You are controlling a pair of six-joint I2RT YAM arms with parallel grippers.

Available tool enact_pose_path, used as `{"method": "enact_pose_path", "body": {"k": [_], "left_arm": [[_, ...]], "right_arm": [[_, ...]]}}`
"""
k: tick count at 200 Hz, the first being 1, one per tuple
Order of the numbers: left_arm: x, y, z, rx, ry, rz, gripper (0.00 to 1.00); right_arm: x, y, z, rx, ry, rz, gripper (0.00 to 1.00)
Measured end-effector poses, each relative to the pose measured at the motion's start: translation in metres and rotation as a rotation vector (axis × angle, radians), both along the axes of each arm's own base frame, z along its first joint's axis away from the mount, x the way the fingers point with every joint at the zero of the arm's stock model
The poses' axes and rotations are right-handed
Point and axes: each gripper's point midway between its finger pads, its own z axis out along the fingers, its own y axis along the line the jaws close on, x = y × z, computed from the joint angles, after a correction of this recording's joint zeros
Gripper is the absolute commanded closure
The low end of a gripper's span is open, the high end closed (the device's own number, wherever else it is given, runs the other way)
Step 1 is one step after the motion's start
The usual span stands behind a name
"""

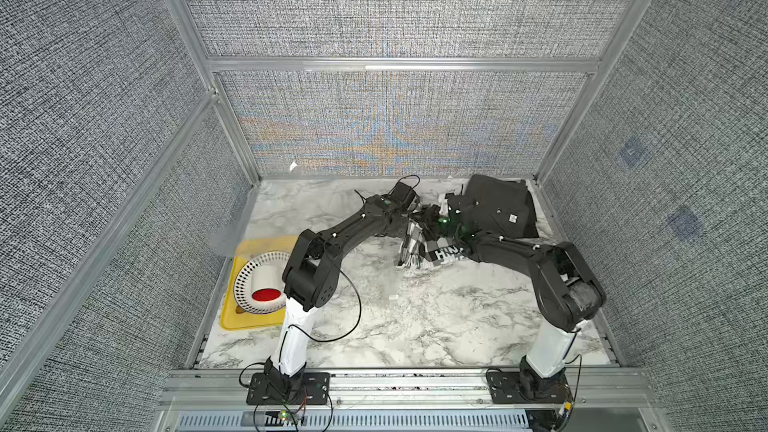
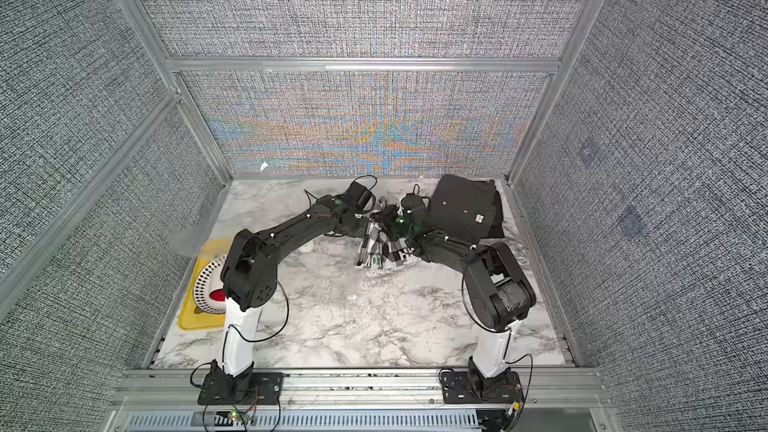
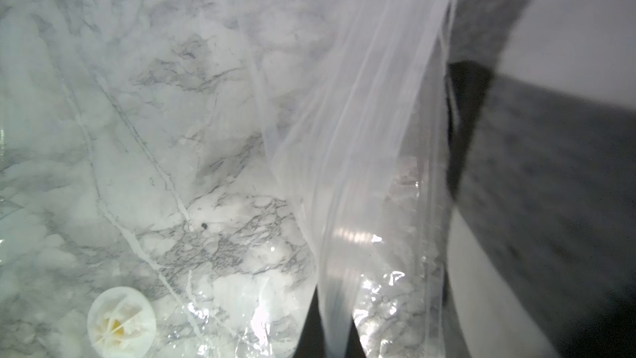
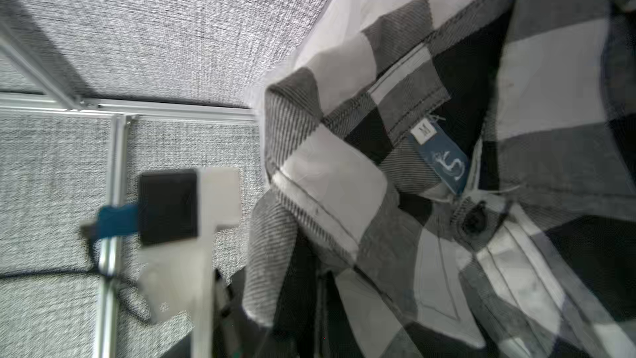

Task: Place the folded shirt into the vacuum bag
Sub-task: Place the shirt in the vacuum bag.

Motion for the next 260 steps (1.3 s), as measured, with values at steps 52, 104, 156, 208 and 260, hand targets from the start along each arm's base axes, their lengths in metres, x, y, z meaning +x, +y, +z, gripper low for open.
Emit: {"method": "enact_pose_path", "body": {"k": [52, 104, 156, 208, 260], "left_arm": [[0.002, 0.002, 0.016, -0.027, -0.021, 0.004, 1.0], [0.001, -0.002, 0.033, -0.056, -0.031, -0.007, 1.0], [0.002, -0.008, 0.049, -0.086, -0.039, -0.017, 1.0], [0.003, -0.01, 0.062, -0.093, -0.046, -0.026, 1.0], [0.004, -0.02, 0.069, -0.098, -0.049, -0.045, 1.0]], "right_arm": [[0.026, 0.003, -0.051, -0.094, 0.073, -0.023, 1.0], [0.045, 0.017, -0.053, -0.139, 0.03, 0.025, 0.84], [0.033, 0.012, -0.018, -0.178, -0.095, 0.083, 0.38], [-0.003, -0.026, -0.013, -0.206, -0.127, 0.079, 0.31], [0.009, 0.012, -0.008, -0.145, -0.204, 0.211, 0.51]]}}
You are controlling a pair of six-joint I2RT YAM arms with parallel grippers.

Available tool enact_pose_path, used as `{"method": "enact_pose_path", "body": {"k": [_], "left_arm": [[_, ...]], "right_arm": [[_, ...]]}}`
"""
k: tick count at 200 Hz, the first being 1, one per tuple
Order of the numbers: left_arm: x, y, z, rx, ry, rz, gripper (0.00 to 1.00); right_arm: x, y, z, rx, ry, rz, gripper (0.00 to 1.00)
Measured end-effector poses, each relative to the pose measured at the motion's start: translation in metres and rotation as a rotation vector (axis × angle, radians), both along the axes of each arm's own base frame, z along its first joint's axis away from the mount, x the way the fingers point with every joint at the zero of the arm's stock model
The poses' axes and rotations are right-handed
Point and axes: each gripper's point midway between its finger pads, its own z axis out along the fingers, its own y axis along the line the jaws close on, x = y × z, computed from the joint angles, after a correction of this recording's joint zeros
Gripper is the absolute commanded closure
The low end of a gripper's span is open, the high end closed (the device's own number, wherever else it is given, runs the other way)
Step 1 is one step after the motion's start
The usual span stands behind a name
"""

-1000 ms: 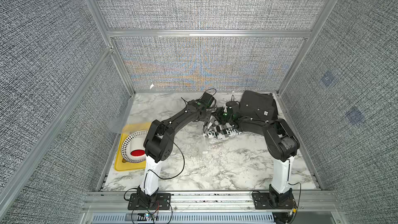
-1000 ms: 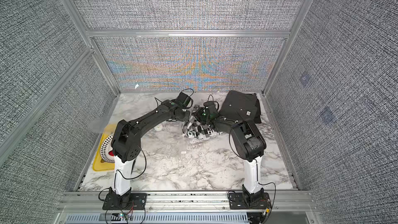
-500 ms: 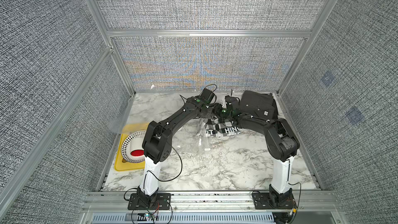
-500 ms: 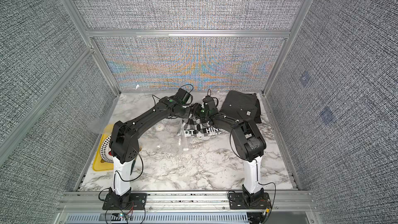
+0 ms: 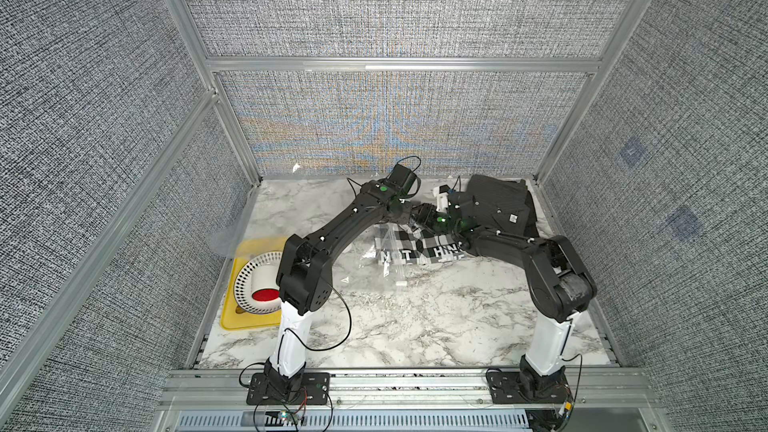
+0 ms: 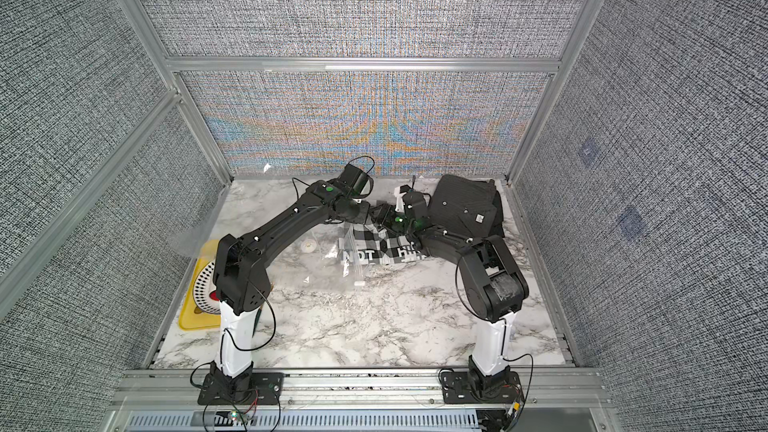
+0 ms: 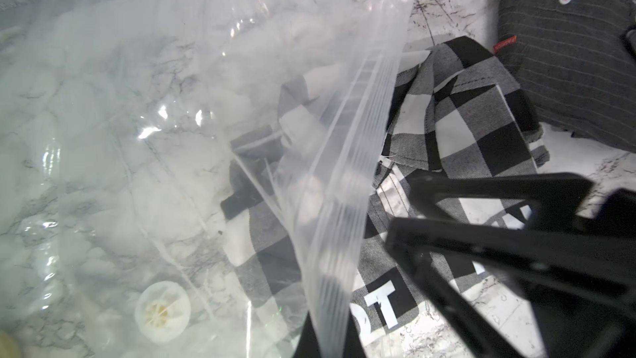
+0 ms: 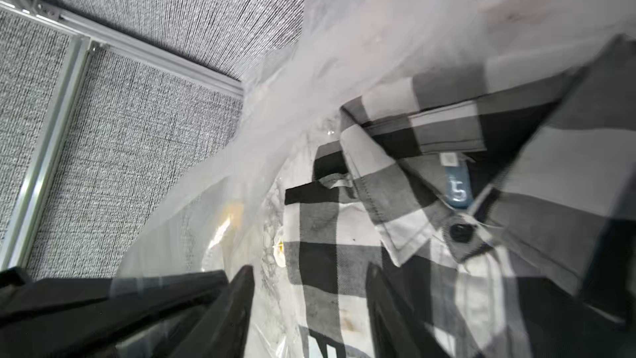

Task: Place the folded shirt into the vacuum bag
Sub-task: Place the shirt in the vacuum bag.

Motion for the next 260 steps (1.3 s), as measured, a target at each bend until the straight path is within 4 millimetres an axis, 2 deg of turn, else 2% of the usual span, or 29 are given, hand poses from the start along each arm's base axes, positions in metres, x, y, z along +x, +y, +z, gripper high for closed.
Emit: {"method": "enact_pose_path", "body": {"k": [27, 53, 70, 87, 100, 112, 135, 156, 209, 260], "left_arm": [[-0.002, -0.011, -0.003, 0.005, 0.009, -0.018, 1.0], [-0.003, -0.016, -0.005, 0.014, 0.014, -0.027, 1.0], [-0.005, -0.016, -0.007, 0.024, 0.017, -0.028, 1.0], [-0.007, -0.012, -0.012, 0.045, 0.019, -0.028, 1.0], [-0.009, -0.004, -0.014, 0.069, 0.018, -0.016, 1.0], [-0.01, 0.002, -0.013, 0.083, 0.013, -0.005, 1.0], [-0.01, 0.01, -0.01, 0.086, 0.006, 0.005, 1.0], [-0.008, 0.015, -0.011, 0.085, 0.007, 0.015, 1.0], [-0.008, 0.01, -0.015, 0.037, 0.027, -0.002, 1.0], [-0.009, 0.011, -0.016, 0.031, 0.032, 0.004, 1.0]], "right_arm": [[0.002, 0.023, -0.031, 0.038, 0.062, 0.063, 0.52], [0.018, 0.046, -0.053, 0.06, 0.092, 0.11, 0.56], [0.021, 0.048, -0.065, 0.061, 0.109, 0.121, 0.6], [0.01, 0.036, -0.076, 0.049, 0.146, 0.117, 0.6], [-0.004, 0.024, -0.072, 0.028, 0.154, 0.113, 0.6], [-0.014, 0.016, -0.058, 0.008, 0.124, 0.118, 0.6], [-0.027, 0.013, -0.028, -0.022, 0.026, 0.157, 0.6], [-0.037, 0.018, -0.02, -0.082, -0.029, 0.201, 0.6], [-0.058, 0.044, -0.029, -0.27, -0.145, 0.341, 0.59], [-0.088, 0.048, -0.064, -0.397, -0.146, 0.439, 0.52]]}}
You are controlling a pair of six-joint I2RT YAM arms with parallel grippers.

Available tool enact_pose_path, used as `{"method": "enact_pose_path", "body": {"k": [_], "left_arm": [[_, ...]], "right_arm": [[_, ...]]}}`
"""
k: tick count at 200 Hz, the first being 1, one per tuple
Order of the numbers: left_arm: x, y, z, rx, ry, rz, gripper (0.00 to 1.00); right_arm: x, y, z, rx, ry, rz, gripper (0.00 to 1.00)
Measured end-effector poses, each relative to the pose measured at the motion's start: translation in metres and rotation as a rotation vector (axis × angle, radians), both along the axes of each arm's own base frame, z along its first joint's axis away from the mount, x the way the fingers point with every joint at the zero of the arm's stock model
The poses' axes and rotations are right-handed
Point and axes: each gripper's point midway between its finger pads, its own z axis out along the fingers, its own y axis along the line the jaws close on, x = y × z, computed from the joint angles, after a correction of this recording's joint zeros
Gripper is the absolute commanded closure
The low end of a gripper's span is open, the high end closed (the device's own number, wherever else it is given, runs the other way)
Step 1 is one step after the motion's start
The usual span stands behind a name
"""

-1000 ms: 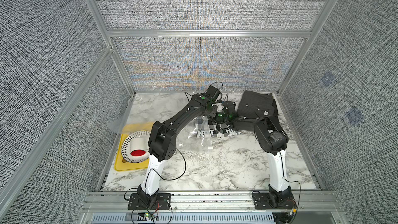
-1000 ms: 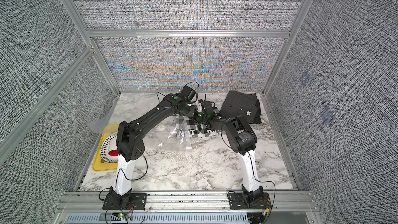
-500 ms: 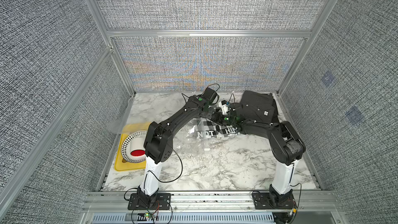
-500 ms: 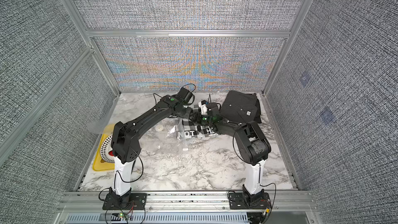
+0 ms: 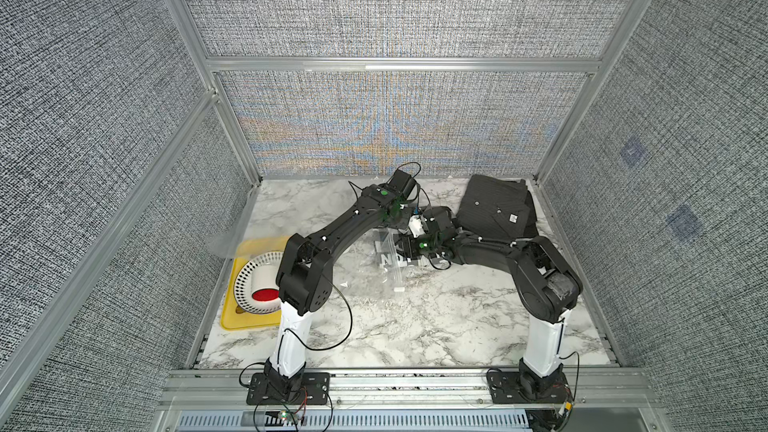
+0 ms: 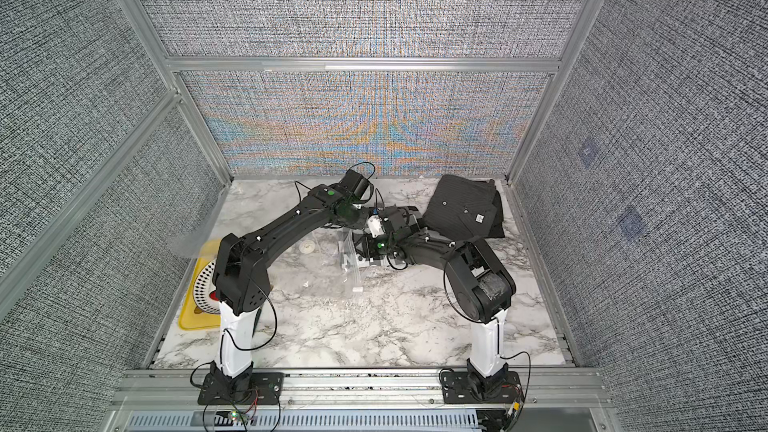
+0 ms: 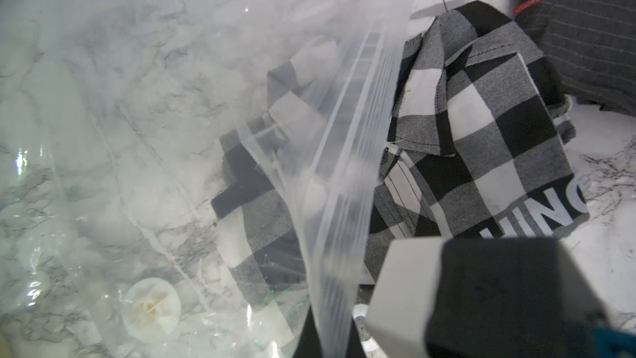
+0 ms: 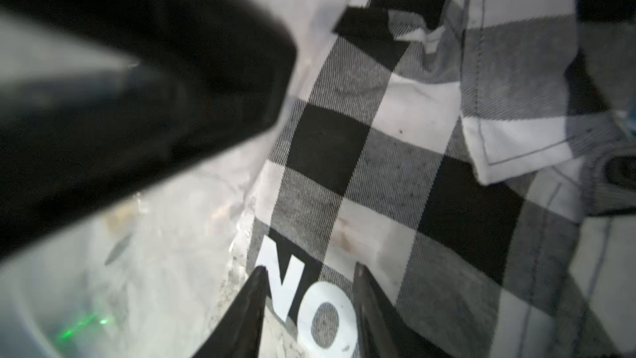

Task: Place the folded shirt into the vacuum bag
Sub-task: Place the shirt in the vacuum bag.

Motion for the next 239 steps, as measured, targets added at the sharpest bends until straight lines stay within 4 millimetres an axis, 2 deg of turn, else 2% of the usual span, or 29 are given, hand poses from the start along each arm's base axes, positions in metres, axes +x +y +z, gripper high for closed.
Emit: {"method": "enact_pose_path", "body": {"k": [12, 22, 56, 85, 112, 148, 171, 185, 199, 216, 239], "left_arm": [[-0.002, 0.003, 0.005, 0.003, -0.006, 0.002, 1.0], [-0.004, 0.009, 0.01, 0.017, -0.011, 0.014, 1.0], [-0.004, 0.013, 0.027, 0.016, -0.049, 0.023, 1.0], [-0.002, 0.022, 0.029, 0.058, -0.065, 0.041, 1.0], [-0.002, 0.026, 0.029, 0.08, -0.07, 0.046, 1.0], [-0.004, 0.026, 0.028, 0.082, -0.067, 0.043, 1.0], [-0.005, 0.029, 0.025, 0.088, -0.059, 0.045, 1.0], [-0.004, 0.029, 0.024, 0.09, -0.062, 0.048, 1.0], [-0.003, 0.03, 0.024, 0.094, -0.068, 0.053, 1.0], [-0.001, 0.03, 0.022, 0.091, -0.076, 0.06, 1.0], [0.001, 0.028, 0.022, 0.077, -0.088, 0.067, 1.0]], "right_arm": [[-0.008, 0.005, -0.004, -0.022, -0.015, 0.032, 0.48], [-0.01, 0.009, -0.004, -0.037, -0.041, 0.049, 0.45], [-0.015, 0.017, -0.014, -0.121, -0.091, 0.081, 0.31], [-0.013, 0.021, -0.015, -0.189, -0.146, 0.082, 0.26], [-0.014, 0.023, -0.027, -0.257, -0.168, 0.101, 0.23], [-0.015, 0.025, -0.041, -0.344, -0.209, 0.124, 0.1], [-0.012, 0.026, -0.046, -0.383, -0.24, 0.124, 0.1], [-0.009, 0.027, -0.048, -0.397, -0.254, 0.118, 0.13], [-0.005, 0.028, -0.05, -0.411, -0.266, 0.105, 0.23], [0.001, 0.025, -0.052, -0.432, -0.279, 0.081, 0.39], [0.007, 0.02, -0.051, -0.445, -0.284, 0.046, 0.66]]}}
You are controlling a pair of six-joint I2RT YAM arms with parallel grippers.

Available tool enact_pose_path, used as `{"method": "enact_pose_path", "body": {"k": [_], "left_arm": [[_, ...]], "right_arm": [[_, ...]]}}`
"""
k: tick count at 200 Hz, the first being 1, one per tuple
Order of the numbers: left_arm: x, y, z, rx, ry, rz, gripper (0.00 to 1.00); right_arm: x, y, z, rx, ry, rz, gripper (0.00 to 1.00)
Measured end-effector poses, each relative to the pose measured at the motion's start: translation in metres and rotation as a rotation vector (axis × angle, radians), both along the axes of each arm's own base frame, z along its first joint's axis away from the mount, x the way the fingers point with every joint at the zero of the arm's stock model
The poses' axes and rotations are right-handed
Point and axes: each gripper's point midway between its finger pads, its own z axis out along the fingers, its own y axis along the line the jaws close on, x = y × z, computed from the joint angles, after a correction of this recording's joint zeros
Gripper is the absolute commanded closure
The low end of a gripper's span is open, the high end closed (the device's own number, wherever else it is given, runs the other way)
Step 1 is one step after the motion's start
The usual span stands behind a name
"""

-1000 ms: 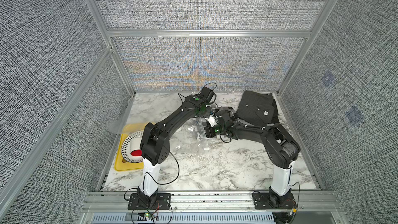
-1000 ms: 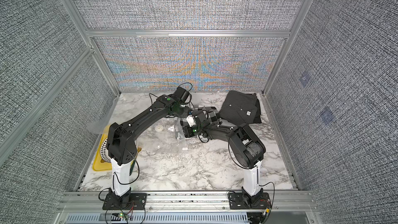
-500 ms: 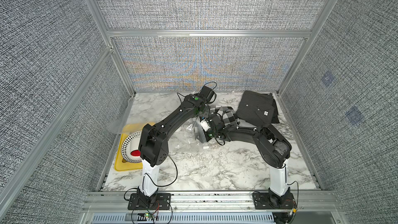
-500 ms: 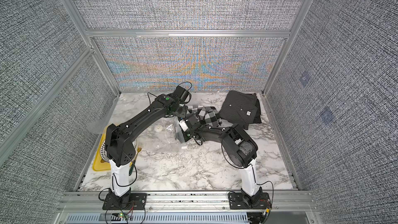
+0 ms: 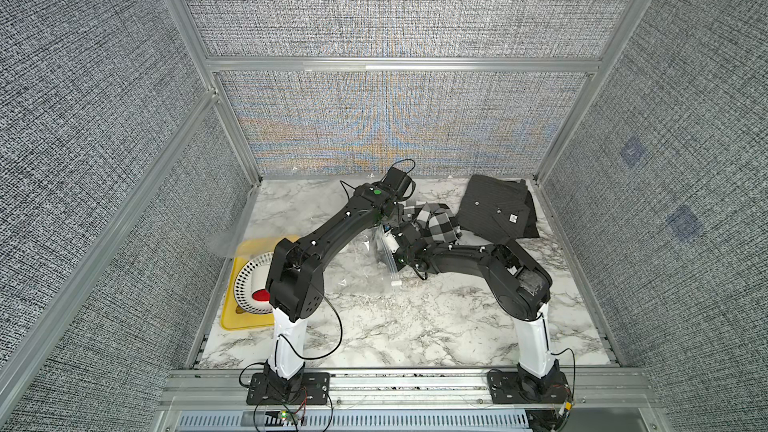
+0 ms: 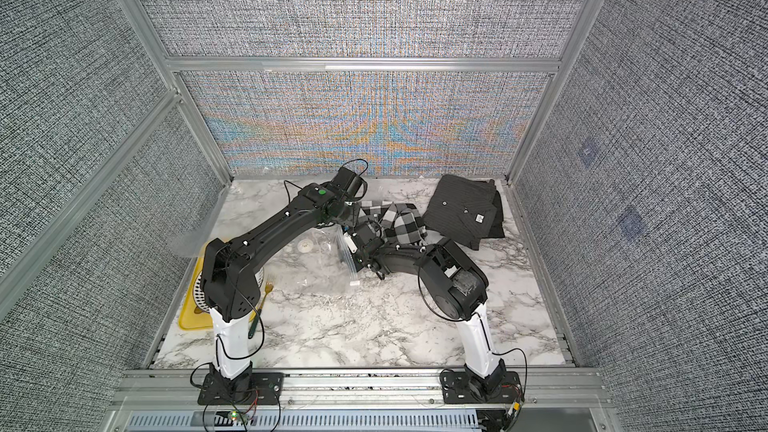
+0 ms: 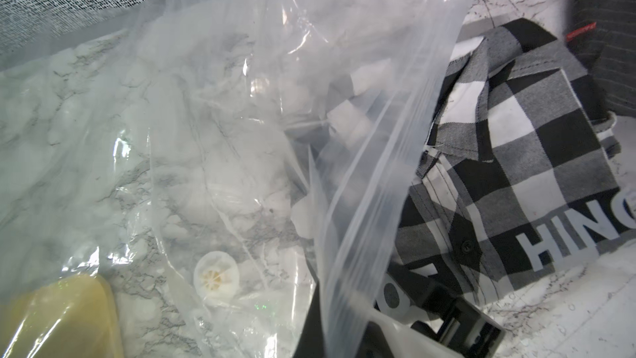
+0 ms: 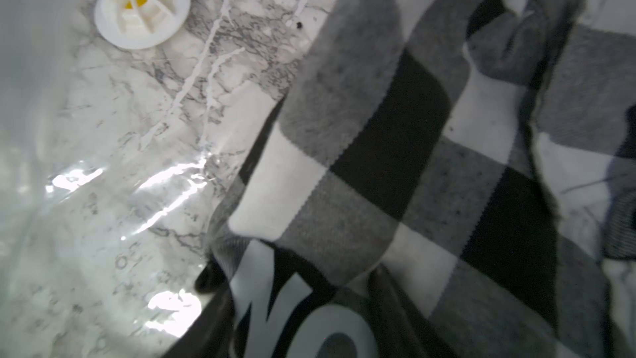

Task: Place the folded shirt into the vacuum bag
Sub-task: Place the shirt in the vacuum bag.

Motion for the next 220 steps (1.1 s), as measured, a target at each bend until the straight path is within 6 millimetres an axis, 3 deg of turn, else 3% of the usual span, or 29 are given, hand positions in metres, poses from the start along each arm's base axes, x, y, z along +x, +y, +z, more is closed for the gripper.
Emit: {"method": "enact_pose_path", "body": {"k": [15, 53, 76, 87, 107, 144, 183, 220], "left_arm": [[0.0, -0.002, 0.001, -0.015, -0.004, 0.002, 1.0], [-0.002, -0.016, 0.005, -0.07, -0.02, -0.008, 1.0], [-0.005, -0.022, 0.014, -0.106, -0.04, -0.015, 1.0], [-0.007, -0.027, 0.018, -0.124, -0.047, -0.031, 1.0], [-0.027, -0.03, 0.004, -0.092, 0.018, -0.068, 1.0], [-0.037, -0.033, -0.003, -0.088, 0.057, -0.091, 1.0], [-0.04, -0.038, 0.0, -0.095, 0.059, -0.103, 1.0], [-0.044, -0.046, 0.017, -0.131, 0.038, -0.122, 1.0]], "right_arm": [[0.0, -0.002, 0.002, 0.006, 0.013, -0.016, 0.78], [-0.013, -0.013, 0.01, 0.045, 0.099, -0.033, 0.93], [-0.015, -0.024, 0.028, 0.123, 0.146, -0.058, 0.98], [-0.012, -0.03, 0.039, 0.173, 0.151, -0.077, 1.0], [0.0, -0.035, 0.067, 0.292, 0.131, -0.103, 1.0], [0.01, -0.031, 0.108, 0.469, 0.112, -0.084, 1.0], [0.017, -0.025, 0.116, 0.636, 0.195, -0.104, 1.0], [0.025, -0.012, 0.116, 0.805, 0.287, -0.151, 1.0]]}}
